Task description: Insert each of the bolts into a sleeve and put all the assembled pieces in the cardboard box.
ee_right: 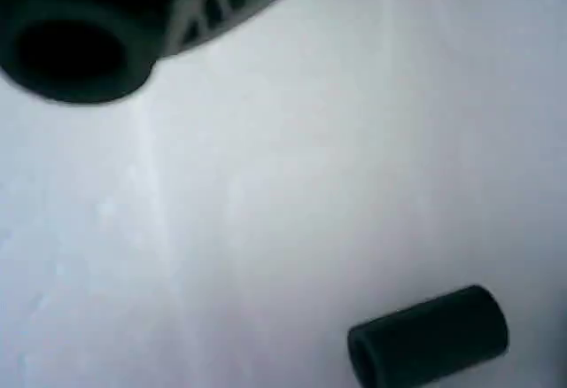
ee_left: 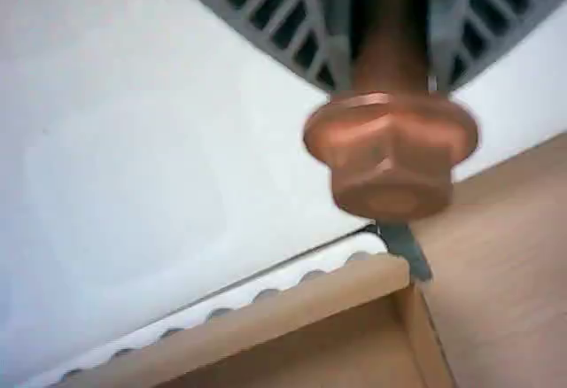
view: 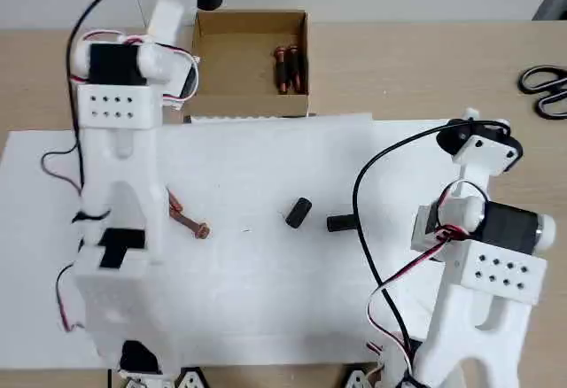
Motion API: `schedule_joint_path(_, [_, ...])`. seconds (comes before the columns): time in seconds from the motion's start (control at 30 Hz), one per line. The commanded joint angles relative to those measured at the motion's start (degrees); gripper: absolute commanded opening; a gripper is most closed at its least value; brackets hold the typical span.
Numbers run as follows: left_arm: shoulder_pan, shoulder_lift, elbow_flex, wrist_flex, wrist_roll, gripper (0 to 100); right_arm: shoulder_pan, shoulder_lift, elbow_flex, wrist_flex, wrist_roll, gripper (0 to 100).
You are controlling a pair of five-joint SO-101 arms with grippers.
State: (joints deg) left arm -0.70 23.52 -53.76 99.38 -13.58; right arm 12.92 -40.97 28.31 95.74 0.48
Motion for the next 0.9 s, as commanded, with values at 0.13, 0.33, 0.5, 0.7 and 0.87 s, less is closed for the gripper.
schedule_joint_path(0.13, [1.67,-19.34,13.41,1.05,6.95,0,-0.66,-3.12,-2.73,0.31,0.26,0.4])
schedule_joint_path(0.33, [5.63,-34.2,26.15,0.97,9.85,0,-3.03,-12.44,-2.37,-5.85,0.62,0.4])
schedule_joint_path(0.5, [6.33,-41.41,34.42,0.97,12.22,0,-10.24,-19.47,-1.41,-11.3,0.26,0.4])
schedule_joint_path(0.7, [8.35,-48.79,41.63,0.97,12.22,0,-18.77,-27.65,8.7,-15.96,0.62,0.3])
schedule_joint_path(0.87, [14.33,-59.6,49.63,-0.18,13.71,0,-27.82,-36.97,15.47,-18.07,0.35,0.3])
